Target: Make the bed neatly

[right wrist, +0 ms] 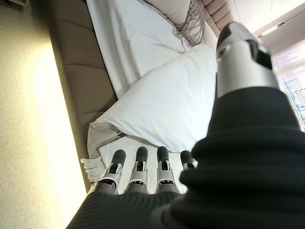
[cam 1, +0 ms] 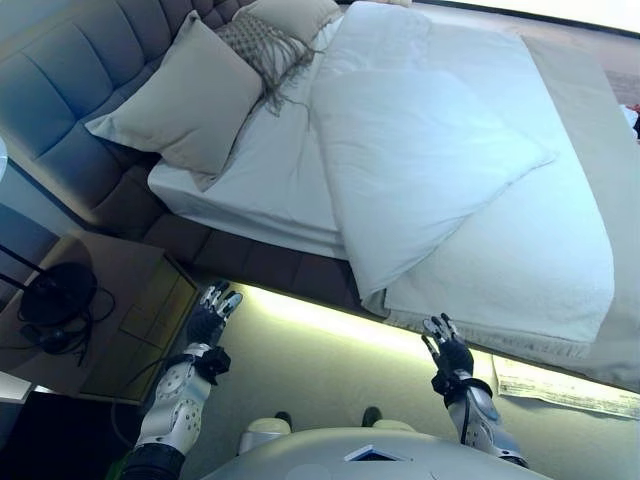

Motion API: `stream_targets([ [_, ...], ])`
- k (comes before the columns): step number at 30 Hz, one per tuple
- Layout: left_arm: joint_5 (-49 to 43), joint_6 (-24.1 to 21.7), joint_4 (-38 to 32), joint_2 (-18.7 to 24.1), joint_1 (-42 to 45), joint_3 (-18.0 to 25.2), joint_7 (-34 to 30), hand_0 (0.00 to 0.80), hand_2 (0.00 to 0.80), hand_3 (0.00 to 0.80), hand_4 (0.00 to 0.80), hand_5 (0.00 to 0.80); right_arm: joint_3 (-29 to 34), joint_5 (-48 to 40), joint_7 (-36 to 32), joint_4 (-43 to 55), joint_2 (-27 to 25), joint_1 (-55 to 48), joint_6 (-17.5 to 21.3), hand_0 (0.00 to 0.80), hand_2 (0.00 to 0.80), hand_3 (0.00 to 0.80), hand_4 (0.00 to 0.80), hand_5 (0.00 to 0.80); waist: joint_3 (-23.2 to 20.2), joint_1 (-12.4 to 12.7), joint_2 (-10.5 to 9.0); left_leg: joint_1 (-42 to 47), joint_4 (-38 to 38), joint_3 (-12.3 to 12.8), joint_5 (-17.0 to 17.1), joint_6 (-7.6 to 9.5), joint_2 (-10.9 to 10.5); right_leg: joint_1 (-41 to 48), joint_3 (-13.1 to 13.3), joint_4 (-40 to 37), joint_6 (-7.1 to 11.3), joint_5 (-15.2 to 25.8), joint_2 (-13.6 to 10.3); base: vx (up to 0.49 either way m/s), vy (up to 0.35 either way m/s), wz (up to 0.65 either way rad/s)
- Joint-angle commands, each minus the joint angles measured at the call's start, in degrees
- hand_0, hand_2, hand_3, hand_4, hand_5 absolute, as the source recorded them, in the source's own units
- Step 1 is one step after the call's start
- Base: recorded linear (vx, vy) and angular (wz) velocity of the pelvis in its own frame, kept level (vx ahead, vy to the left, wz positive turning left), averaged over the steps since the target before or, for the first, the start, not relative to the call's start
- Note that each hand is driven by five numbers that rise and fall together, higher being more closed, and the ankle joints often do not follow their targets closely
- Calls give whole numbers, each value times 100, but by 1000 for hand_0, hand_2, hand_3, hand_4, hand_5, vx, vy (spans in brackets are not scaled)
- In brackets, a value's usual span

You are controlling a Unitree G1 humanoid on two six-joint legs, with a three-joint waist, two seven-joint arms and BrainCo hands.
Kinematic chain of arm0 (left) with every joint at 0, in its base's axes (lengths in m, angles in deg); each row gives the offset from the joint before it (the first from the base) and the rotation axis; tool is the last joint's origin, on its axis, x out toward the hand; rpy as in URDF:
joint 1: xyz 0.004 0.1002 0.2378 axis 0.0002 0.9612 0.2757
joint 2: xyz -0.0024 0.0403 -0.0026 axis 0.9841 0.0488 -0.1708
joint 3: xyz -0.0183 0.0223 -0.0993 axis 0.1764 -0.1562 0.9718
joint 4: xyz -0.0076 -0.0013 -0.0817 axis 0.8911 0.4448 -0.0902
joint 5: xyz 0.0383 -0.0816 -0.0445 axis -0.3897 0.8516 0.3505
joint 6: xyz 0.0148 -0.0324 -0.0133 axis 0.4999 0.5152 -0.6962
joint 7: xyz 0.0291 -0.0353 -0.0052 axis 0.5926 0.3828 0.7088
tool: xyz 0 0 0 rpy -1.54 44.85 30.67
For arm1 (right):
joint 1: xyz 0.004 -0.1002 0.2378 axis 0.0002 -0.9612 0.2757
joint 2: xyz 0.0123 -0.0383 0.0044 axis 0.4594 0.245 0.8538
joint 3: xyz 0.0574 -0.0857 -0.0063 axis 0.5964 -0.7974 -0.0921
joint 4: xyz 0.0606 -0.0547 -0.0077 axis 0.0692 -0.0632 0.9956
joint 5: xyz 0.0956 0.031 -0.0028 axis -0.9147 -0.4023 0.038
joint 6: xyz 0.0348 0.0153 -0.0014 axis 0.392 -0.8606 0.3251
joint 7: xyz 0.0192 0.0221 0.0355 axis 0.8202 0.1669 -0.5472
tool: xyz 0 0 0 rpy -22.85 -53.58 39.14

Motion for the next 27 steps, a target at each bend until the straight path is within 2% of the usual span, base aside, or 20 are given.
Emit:
stream_targets([
  [1,13,-296,-4,139,-225,100,-214,0,0,0,0,0,87,73,-66,524,-82,109,220,0,0,0,0,0,-41,-86,-98,-309,23,554,274,108,37,0,-36,-3,117,137,-19,-11,38,1],
  [5,50,-193,120,154,-293,12,-473,0,0,0,0,0,138,-3,110,578,-98,22,296,0,0,0,0,0,-49,9,-48,-332,23,376,322,116,-38,23,-148,-3,156,128,-72,-1,32,8],
  [7,32,-93,216,175,-481,-54,-575,0,0,0,0,0,85,-123,281,565,-111,51,365,0,0,0,0,0,-50,109,-41,-354,23,207,341,147,-95,36,-311,-3,191,135,-148,12,-7,30],
  [10,77,-103,329,158,-664,-102,-519,0,0,0,0,0,-88,-141,424,479,-83,180,384,0,0,0,0,0,-79,171,-46,-362,23,177,347,179,-93,70,-435,-2,183,124,-156,33,-5,24],
  [14,138,-101,168,128,-488,0,-339,0,0,0,0,0,-172,16,298,407,-41,206,360,0,0,0,0,0,-123,163,-32,-362,23,245,305,192,-65,63,-379,12,169,87,-74,44,20,4],
  [20,83,-178,73,104,-189,68,-328,0,0,0,0,0,25,-16,-89,465,-175,38,184,0,0,0,0,0,-124,80,-42,-408,23,316,312,158,-16,-46,-248,66,205,117,-49,28,8,-7],
  [24,118,-333,175,122,-312,-31,-388,0,0,0,0,0,-55,-118,16,543,-202,83,216,0,0,0,0,0,-12,41,3,-376,23,306,304,204,-45,-94,-197,173,182,88,-85,-2,5,-1],
  [27,139,-272,102,113,-351,-55,-325,0,0,0,0,0,-83,-61,76,491,-153,107,217,0,0,0,0,0,12,48,5,-301,23,316,255,231,-67,-27,-203,162,204,82,-128,33,16,0],
])
